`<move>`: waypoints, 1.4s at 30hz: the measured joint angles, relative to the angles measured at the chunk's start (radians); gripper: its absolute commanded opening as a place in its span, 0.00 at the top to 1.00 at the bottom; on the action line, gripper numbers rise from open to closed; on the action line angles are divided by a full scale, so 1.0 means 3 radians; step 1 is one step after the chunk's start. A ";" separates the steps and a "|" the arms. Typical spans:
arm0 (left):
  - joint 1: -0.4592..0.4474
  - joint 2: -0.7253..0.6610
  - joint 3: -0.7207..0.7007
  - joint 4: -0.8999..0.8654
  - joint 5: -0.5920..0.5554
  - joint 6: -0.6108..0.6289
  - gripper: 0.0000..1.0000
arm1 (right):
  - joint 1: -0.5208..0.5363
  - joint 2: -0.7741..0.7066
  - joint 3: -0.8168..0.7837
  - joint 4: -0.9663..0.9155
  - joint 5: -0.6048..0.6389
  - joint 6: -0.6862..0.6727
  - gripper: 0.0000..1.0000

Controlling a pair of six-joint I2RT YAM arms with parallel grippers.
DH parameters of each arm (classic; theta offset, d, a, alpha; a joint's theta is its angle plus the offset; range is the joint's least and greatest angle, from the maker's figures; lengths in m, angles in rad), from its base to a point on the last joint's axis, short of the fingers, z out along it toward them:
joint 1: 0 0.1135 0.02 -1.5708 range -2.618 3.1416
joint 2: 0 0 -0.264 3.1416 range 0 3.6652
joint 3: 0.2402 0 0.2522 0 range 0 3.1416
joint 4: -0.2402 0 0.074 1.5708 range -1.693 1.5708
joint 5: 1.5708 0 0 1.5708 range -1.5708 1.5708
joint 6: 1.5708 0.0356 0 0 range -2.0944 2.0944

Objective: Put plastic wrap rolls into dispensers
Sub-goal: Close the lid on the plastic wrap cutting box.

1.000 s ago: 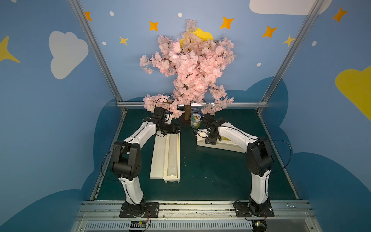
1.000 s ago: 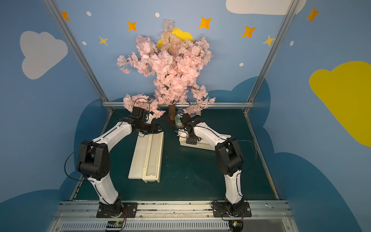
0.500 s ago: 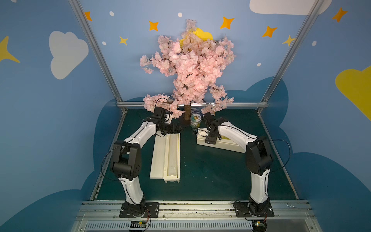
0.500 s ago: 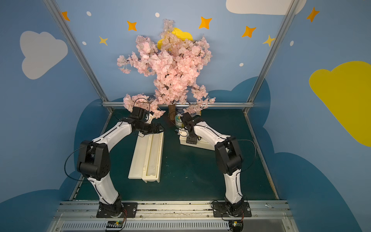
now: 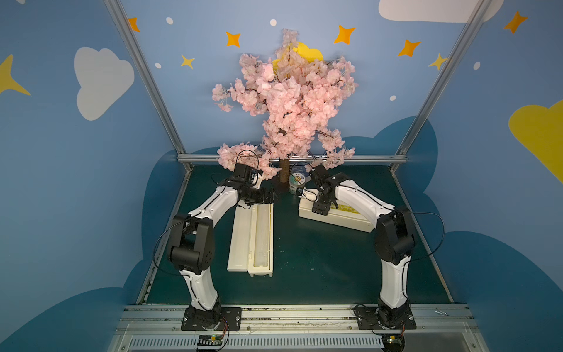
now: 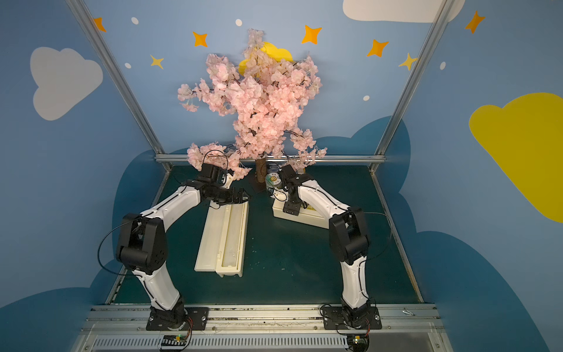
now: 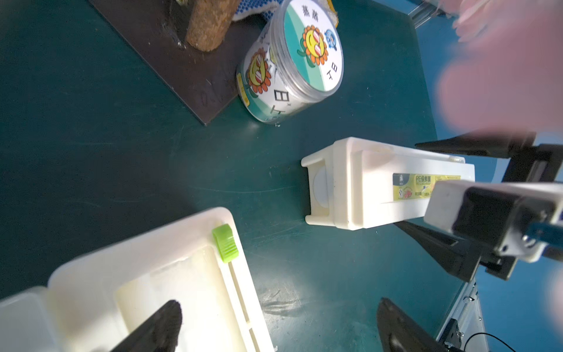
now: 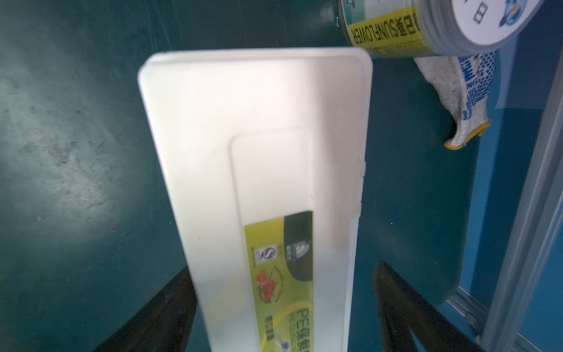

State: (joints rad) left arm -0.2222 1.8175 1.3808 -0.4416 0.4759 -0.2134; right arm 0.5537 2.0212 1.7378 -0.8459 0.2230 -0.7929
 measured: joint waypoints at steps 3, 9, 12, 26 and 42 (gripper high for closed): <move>-0.0102 -0.0150 -0.0263 0.0165 0.0003 0.0017 0.00 | -0.0065 0.0001 0.0019 -0.0066 -0.0089 0.0107 0.11; -0.0523 -0.0477 -0.0621 0.0478 -0.0025 0.0126 0.00 | -0.0211 0.0001 0.0047 -0.0186 -0.0352 0.0281 0.11; -0.0694 -0.0540 -0.0669 0.0631 -0.0018 0.0137 0.00 | -0.0272 0.0000 0.0047 -0.0239 -0.0506 0.0334 0.11; -0.1310 -0.0088 -0.0680 0.0853 -0.0130 -0.0070 0.10 | -0.0565 -0.0206 -0.0092 -0.0248 -0.1054 0.0421 0.12; -0.1615 0.0731 0.0041 0.0926 -0.0153 -0.0214 0.18 | -0.1625 0.0612 0.1308 -0.0823 -0.1736 0.1052 0.13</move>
State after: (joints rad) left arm -0.7067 2.0369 1.3930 -0.1638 0.4301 -0.2775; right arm 0.0662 2.2047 2.1304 -1.0927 -0.2977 -0.4774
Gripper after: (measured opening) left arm 0.824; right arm 0.876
